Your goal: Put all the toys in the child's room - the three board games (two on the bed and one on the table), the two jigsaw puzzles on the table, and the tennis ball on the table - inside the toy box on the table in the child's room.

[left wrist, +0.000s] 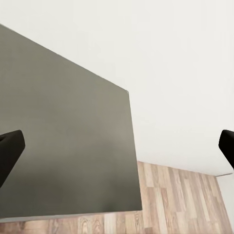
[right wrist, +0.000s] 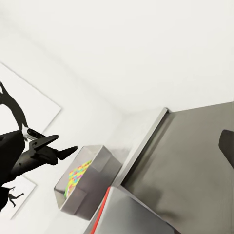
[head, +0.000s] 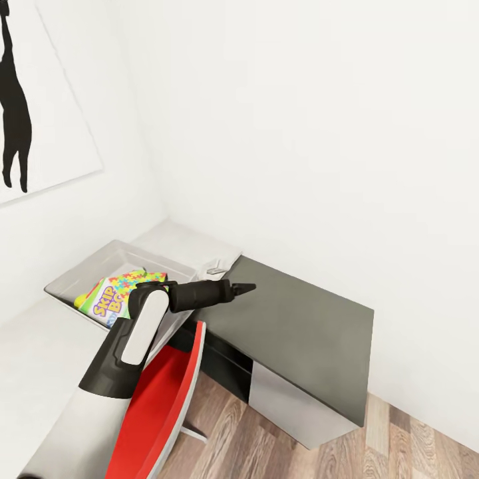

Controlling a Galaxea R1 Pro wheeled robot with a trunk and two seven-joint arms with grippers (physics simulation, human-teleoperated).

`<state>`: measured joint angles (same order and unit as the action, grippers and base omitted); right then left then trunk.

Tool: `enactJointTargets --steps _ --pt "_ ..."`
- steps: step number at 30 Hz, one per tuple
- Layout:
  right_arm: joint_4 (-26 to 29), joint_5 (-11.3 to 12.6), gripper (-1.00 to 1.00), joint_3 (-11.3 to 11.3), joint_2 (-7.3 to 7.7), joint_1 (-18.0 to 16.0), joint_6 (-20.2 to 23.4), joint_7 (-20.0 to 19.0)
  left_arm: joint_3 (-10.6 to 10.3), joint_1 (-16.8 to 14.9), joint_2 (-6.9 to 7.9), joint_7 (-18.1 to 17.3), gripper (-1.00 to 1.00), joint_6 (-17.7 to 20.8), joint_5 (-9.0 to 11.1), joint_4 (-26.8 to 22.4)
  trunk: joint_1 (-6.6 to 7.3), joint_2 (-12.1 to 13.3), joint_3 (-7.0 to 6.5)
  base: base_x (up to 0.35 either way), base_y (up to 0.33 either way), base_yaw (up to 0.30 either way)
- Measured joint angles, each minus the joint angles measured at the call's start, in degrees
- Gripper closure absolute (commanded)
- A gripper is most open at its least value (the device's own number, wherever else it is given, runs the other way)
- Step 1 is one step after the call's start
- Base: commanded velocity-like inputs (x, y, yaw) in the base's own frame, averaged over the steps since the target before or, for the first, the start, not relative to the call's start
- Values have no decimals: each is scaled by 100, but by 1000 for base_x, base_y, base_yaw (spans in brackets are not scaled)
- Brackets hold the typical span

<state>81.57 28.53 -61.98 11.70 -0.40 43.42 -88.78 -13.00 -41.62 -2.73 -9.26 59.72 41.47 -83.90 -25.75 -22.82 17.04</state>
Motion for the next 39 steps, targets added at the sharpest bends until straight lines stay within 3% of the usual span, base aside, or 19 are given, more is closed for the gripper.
enactJointTargets --steps 39 --pt "-14 9 -100 -4 3 0 -18 -1 20 0 44 -19 -100 8 1 -12 0 0 -341 -42 0 -110"
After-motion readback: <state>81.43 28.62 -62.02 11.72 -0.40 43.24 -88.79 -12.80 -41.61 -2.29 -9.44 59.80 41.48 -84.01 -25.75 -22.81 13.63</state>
